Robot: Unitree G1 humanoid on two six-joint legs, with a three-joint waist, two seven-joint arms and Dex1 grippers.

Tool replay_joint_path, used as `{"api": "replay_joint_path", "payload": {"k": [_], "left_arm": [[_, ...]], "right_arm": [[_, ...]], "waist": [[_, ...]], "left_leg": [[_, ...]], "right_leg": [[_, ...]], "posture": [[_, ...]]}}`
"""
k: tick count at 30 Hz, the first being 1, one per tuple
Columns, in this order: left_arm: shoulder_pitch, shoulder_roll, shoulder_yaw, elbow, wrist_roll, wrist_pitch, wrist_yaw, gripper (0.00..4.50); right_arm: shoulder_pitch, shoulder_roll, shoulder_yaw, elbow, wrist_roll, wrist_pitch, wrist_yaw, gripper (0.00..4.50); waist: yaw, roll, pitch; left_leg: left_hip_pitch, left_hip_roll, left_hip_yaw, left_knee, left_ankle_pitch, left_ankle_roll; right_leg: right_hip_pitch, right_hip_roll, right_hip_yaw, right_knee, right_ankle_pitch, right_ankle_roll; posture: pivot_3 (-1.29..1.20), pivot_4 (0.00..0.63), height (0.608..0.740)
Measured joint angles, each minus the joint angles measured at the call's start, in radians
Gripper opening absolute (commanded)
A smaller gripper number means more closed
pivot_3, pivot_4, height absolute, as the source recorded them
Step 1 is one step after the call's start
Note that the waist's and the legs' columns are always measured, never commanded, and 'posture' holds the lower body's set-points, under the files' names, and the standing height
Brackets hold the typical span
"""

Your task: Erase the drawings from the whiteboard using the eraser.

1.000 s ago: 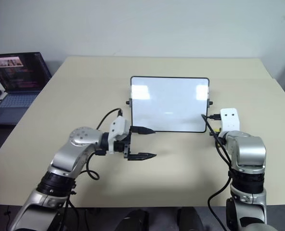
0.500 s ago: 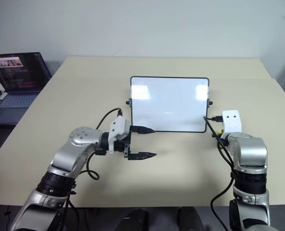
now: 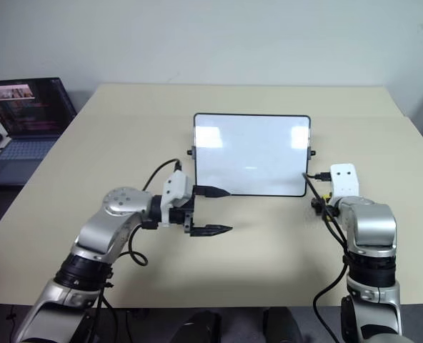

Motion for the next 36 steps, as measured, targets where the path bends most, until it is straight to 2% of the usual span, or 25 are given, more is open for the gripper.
{"api": "replay_joint_path", "payload": {"k": [7, 11, 14, 18, 20, 26, 30, 36], "left_arm": [[0.000, 0.000, 0.022, -0.012, -0.013, 0.027, 0.031, 4.50], [0.006, 0.025, 0.130, -0.074, -0.032, 0.105, 0.149, 4.50], [0.049, 0.027, 0.214, -0.140, -0.025, 0.165, 0.280, 4.50], [0.161, -0.049, 0.264, -0.219, 0.013, 0.225, 0.493, 4.50], [0.237, -0.108, 0.284, -0.257, 0.042, 0.235, 0.608, 4.50], [0.382, -0.225, 0.312, -0.291, 0.162, 0.158, 0.855, 4.50], [0.471, -0.288, 0.301, -0.298, 0.252, 0.046, 0.972, 4.50], [0.526, -0.314, 0.298, -0.298, 0.303, -0.023, 1.041, 4.50]], "right_arm": [[-0.034, 0.012, -0.023, -0.004, 0.000, -0.001, -0.016, 4.46], [-0.110, 0.023, -0.095, -0.093, -0.003, -0.005, -0.045, 4.46], [-0.103, 0.035, -0.146, -0.150, -0.002, -0.047, -0.048, 4.46], [0.023, 0.034, -0.176, -0.205, 0.008, -0.176, -0.038, 4.46], [0.140, 0.042, -0.182, -0.236, 0.016, -0.283, -0.029, 4.46], [0.396, 0.094, -0.179, -0.255, 0.042, -0.646, 0.007, 4.46], [0.513, 0.139, -0.178, -0.210, 0.064, -0.879, 0.009, 4.46], [0.550, 0.154, -0.182, -0.119, 0.077, -1.007, -0.003, 4.46]], "waist": [[-0.001, 0.000, 0.000], [-0.001, 0.000, 0.000], [0.001, 0.000, 0.000], [0.005, 0.000, 0.000], [0.007, 0.000, 0.000], [0.006, 0.000, 0.000], [0.009, 0.000, 0.000], [0.010, 0.000, 0.000]], "left_leg": [[0.000, 0.000, 0.000, 0.000, 0.000, 0.000], [0.000, 0.000, 0.000, 0.000, 0.000, 0.000], [0.000, 0.000, 0.000, 0.000, 0.001, -0.002], [-0.001, -0.001, 0.000, 0.000, 0.001, -0.002], [-0.001, 0.000, 0.000, 0.000, 0.001, -0.002], [0.002, 0.000, 0.002, 0.000, -0.001, 0.002], [0.004, 0.000, 0.003, 0.000, -0.001, 0.002], [0.005, 0.001, 0.005, 0.000, -0.001, 0.002]], "right_leg": [[0.000, 0.000, 0.000, 0.001, 0.000, 0.000], [-0.001, 0.000, 0.000, 0.001, 0.000, 0.000], [-0.001, 0.000, 0.001, 0.000, 0.000, 0.000], [0.000, -0.001, 0.001, -0.001, 0.000, 0.001], [0.000, -0.001, 0.000, -0.002, 0.000, 0.001], [0.001, -0.001, 0.003, 0.001, -0.001, 0.001], [0.003, 0.000, 0.003, 0.001, -0.001, 0.001], [0.003, 0.000, 0.005, 0.001, -0.001, 0.001]], "posture": [[0.00, 0.150, 0.740], [0.00, 0.150, 0.740], [0.00, 0.150, 0.740], [0.00, 0.150, 0.740], [0.00, 0.150, 0.740], [0.00, 0.150, 0.740], [0.00, 0.150, 0.740], [0.00, 0.150, 0.740]]}}
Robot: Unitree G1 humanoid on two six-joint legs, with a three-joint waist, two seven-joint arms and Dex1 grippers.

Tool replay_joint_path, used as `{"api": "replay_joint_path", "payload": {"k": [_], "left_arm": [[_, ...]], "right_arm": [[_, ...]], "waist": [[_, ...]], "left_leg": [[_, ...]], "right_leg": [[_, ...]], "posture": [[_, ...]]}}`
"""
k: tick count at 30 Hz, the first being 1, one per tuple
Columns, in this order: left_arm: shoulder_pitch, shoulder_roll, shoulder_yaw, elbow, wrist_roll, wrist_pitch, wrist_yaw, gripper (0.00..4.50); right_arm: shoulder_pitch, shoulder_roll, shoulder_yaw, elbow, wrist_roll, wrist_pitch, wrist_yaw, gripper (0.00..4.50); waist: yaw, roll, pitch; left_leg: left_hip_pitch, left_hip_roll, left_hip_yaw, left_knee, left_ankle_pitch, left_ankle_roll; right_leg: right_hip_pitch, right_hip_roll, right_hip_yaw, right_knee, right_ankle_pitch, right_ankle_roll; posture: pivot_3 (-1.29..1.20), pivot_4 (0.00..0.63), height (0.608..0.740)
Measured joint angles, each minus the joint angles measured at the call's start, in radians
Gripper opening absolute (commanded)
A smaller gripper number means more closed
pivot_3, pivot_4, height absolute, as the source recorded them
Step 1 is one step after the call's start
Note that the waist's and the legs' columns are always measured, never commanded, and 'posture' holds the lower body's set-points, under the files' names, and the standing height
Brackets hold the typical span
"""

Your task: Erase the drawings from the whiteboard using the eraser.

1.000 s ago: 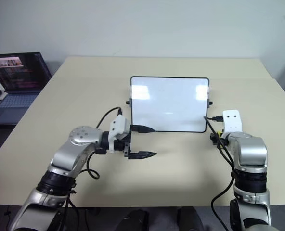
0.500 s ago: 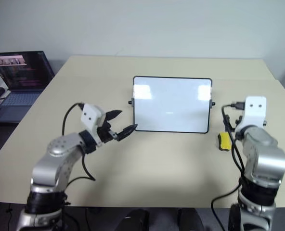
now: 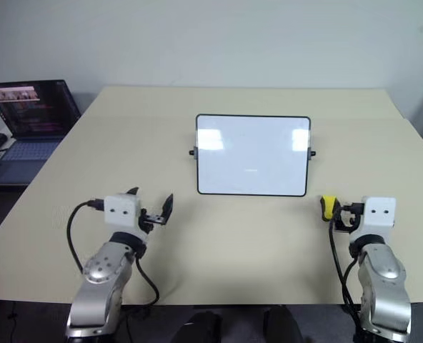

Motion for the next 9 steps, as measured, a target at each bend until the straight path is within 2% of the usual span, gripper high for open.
{"api": "replay_joint_path", "payload": {"k": [9], "left_arm": [[0.024, 0.015, -0.005, -0.010, -0.012, 0.017, -0.025, 4.50]], "right_arm": [[0.036, -0.008, 0.000, -0.022, 0.026, 0.015, -0.024, 4.46]], "waist": [[0.001, 0.000, 0.000]], "left_leg": [[0.000, 0.000, 0.001, -0.001, 0.000, 0.000]], "right_leg": [[0.000, 0.000, 0.001, 0.000, 0.000, 0.000]], "posture": [[0.00, 0.150, 0.740]]}}
